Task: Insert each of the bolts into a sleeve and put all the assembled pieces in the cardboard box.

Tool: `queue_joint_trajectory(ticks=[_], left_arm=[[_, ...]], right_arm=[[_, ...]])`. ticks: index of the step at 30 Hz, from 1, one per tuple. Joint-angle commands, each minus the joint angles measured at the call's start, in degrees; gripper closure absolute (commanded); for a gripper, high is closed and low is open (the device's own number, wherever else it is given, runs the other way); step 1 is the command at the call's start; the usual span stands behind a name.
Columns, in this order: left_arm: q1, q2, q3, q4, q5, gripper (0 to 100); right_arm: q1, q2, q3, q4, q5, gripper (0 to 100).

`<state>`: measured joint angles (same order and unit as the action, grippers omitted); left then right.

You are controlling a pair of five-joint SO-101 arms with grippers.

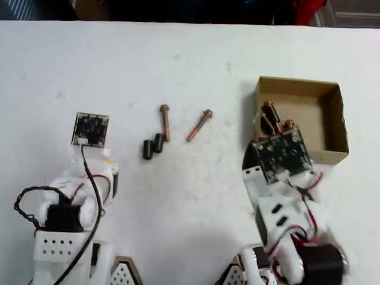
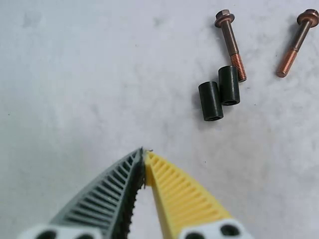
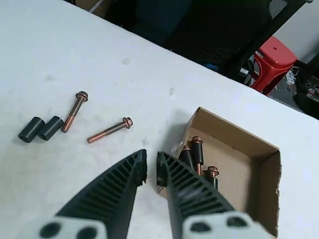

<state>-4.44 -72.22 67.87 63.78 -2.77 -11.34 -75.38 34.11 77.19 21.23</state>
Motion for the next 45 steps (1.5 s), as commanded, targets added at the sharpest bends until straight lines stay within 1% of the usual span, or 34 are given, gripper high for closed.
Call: queue_joint_trajectory(ticks=[1, 5, 11, 19, 21, 24, 31, 37, 41, 43, 45], left_arm=[[-0.31, -0.57, -0.35, -1.32, -0.62, 98], [-0.40, -0.57, -0.35, -1.32, -0.62, 98], [-0.40, -0.57, -0.35, -1.32, -0.62, 98], [-0.40, -0.57, -0.35, -1.32, -0.62, 98], [-0.40, -0.57, -0.35, -1.32, -0.62, 98], [-0.40, -0.57, -0.35, -1.32, -0.62, 98], [-0.40, -0.57, -0.35, -1.32, -0.62, 98], [-0.48, -0.57, -0.35, -1.32, -0.62, 98], [-0.48, -0.57, -0.35, -1.32, -0.62, 98], [-0.48, -0.57, -0.35, -1.32, -0.62, 98], [-0.57, -0.57, -0.35, -1.32, -0.62, 98]], right_arm=[[-0.31, -1.71, 9.67, -8.40, 0.18, 97.1], [-0.31, 0.22, 17.49, -16.48, 0.18, 97.1], [-0.40, 8.57, 16.97, -21.23, 0.18, 97.1], [-6.46, 22.64, 9.32, -21.41, 0.18, 97.1], [-7.16, 25.27, 7.47, -21.49, -0.97, 97.1], [-7.16, 29.14, 4.04, -21.49, -3.43, 97.0], [-7.16, 41.01, -4.04, -21.49, -3.87, 96.7], [-8.04, 53.58, -10.99, -21.49, -3.96, 85.8], [-11.21, 60.00, -14.15, -21.49, -3.96, 85.0], [-13.05, 62.64, -16.09, -21.49, -6.15, 85.0], [-14.11, 65.01, -18.37, -21.41, -11.43, 85.0]])
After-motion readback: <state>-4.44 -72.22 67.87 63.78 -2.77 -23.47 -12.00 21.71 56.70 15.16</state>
